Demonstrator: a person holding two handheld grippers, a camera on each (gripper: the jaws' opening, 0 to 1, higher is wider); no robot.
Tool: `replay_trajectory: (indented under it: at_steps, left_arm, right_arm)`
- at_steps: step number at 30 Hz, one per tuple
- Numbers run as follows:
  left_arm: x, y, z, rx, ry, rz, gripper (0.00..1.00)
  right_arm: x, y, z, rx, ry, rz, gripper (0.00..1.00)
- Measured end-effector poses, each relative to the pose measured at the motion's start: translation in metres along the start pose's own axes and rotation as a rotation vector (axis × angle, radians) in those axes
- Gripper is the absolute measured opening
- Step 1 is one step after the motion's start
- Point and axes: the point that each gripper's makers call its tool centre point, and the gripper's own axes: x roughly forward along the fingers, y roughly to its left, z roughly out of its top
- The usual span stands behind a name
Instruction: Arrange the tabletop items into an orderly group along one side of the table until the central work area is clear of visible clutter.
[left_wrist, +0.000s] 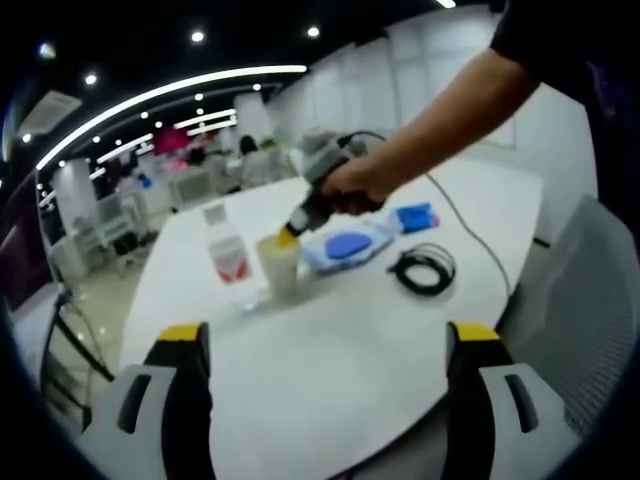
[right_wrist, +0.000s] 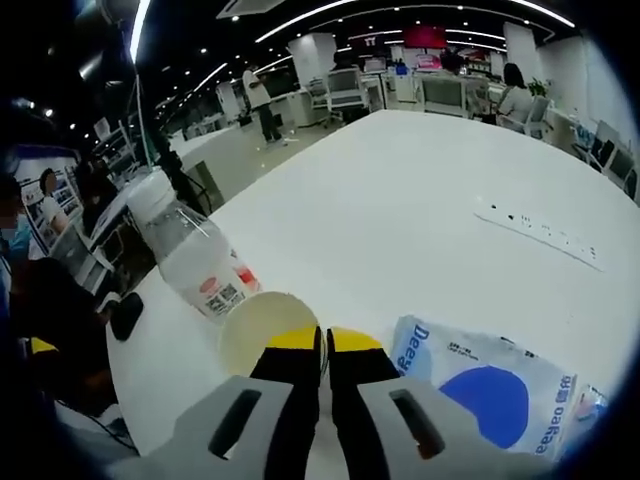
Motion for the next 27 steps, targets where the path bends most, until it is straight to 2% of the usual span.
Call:
replay_trajectory:
  at_steps: [7, 16, 21, 27]
  left_arm:
    - [0.000, 0.000, 0.001, 0.001, -0.001, -0.001, 0.94]
    - [0.000, 0.000, 0.001, 0.003, -0.001, 0.000, 0.93]
    - [0.000, 0.000, 0.002, 0.003, -0.003, 0.001, 0.94]
    - [-0.001, -0.001, 0.004, 0.010, -0.016, 0.002, 0.94]
  right_arm:
    - [0.001, -0.002, -0.003, 0.014, 0.039, -0.001, 0.03]
    - [0.005, 0.001, 0.002, 0.007, 0.049, 0.010, 0.08]
    - [0.001, 0.002, 0.006, 0.001, 0.020, 0.021, 0.15]
    - [-0.019, -0.002, 0.012, -0.034, -0.032, 0.017, 0.23]
